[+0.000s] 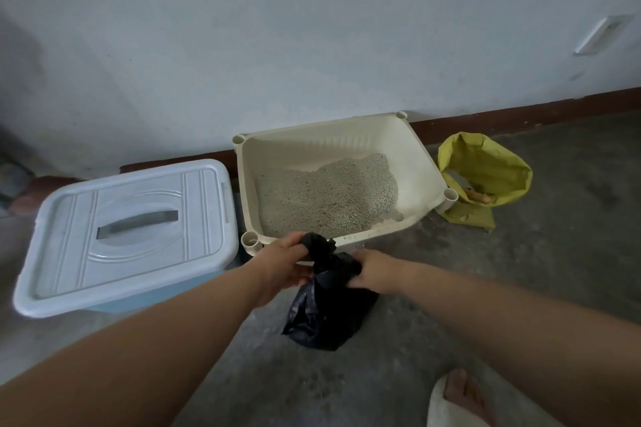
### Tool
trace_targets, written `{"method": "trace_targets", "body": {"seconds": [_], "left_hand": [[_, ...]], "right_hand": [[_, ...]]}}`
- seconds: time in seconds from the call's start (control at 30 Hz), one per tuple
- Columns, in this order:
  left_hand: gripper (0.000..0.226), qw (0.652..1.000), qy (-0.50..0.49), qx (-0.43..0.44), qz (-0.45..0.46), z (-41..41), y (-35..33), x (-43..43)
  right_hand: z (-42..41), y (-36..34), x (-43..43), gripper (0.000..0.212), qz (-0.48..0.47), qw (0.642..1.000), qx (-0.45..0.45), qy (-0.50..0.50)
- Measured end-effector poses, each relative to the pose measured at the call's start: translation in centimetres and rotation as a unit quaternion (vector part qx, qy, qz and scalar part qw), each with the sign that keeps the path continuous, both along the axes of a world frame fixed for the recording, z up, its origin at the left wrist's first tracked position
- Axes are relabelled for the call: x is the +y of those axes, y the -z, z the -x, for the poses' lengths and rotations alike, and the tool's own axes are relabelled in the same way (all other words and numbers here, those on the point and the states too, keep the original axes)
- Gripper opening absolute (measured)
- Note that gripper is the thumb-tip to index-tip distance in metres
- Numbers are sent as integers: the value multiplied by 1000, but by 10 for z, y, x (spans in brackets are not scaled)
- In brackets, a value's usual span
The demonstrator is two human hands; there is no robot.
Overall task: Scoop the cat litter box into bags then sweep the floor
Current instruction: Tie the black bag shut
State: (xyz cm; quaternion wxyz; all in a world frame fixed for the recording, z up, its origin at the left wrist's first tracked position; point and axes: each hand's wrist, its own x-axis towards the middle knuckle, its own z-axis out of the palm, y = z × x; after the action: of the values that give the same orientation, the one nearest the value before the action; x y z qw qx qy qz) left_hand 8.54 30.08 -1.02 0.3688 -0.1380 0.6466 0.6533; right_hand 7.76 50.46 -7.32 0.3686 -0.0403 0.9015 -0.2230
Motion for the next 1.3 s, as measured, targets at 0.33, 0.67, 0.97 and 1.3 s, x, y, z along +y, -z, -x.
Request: {"method": "trace_targets", "body": {"seconds": [0.33, 0.67, 0.97, 1.3], "left_hand": [[86, 957, 204, 38, 204, -1, 10, -15], [39, 868, 170, 274, 378, 20, -62, -31], [20, 872, -69, 333, 353, 6, -155, -121], [31, 847, -296, 292, 331, -53, -187, -304]], "right_hand": [[8, -50, -8, 25, 272, 935, -39, 224], [28, -135, -39, 17, 331, 908, 96, 240], [41, -226, -137, 16, 293, 917, 228, 149], [31, -277, -342, 17, 296, 930, 219, -3]]}}
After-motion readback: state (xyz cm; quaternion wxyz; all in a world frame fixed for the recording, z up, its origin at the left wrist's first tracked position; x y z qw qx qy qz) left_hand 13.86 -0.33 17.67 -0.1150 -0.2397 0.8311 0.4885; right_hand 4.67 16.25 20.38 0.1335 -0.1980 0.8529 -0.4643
